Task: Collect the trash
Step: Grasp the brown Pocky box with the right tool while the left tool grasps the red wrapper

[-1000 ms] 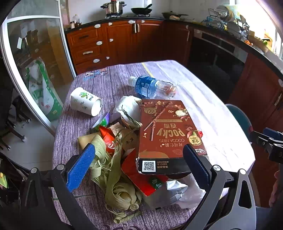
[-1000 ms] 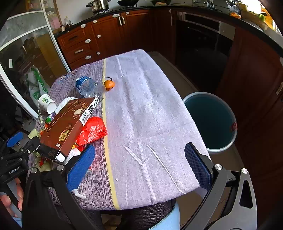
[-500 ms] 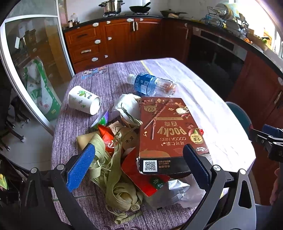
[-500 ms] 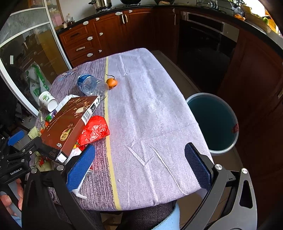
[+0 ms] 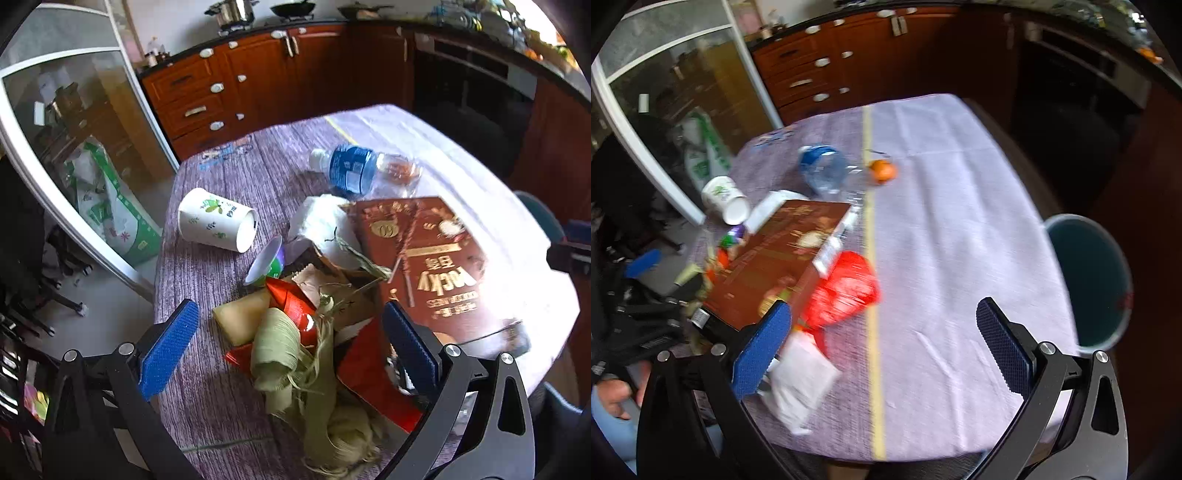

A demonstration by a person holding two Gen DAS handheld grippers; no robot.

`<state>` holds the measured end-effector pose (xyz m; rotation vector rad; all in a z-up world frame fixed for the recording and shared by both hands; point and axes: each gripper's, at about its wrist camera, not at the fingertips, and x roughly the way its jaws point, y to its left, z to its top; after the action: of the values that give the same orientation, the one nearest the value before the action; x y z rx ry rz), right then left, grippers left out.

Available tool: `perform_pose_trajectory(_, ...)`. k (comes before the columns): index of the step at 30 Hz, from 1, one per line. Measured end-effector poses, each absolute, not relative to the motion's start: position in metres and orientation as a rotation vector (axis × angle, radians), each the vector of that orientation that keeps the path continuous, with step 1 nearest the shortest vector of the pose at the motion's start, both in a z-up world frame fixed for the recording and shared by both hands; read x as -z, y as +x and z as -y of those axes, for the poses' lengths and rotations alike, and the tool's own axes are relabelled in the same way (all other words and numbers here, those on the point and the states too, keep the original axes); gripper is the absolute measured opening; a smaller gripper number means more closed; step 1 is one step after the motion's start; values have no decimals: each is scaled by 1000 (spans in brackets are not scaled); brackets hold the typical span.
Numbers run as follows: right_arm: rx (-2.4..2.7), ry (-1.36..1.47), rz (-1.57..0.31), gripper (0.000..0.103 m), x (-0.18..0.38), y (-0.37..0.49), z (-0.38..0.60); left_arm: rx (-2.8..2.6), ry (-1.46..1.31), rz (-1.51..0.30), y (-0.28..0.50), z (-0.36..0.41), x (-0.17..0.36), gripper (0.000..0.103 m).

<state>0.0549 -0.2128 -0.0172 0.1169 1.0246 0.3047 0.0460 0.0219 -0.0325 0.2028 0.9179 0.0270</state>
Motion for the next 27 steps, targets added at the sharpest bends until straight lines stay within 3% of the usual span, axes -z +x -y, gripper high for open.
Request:
perform_pose_trajectory(7,-457,168,-1105,68,35,89,183,-12,224,-960,54,-24,56,99)
perform_pose_trajectory(19,-639,269,-1166,68,67,112,149,64,190,-971,65,-29,69,99)
perform_pose_trajectory(20,-645,268,-1154,61,67,112,145,63,191,-973,66,-30,69,99)
perform_pose_trajectory(22,-685,299,-1141,36,66,112,141,58,196,-977,67,-30,70,99)
perform_pose_trajectory(23,-712,330,-1145,29,65,111,138,65,195,-987,67,-30,72,99)
perform_pose_trajectory(27,-712,309,-1111,23,48,103,134,67,207,-1002,64,-28,73,99)
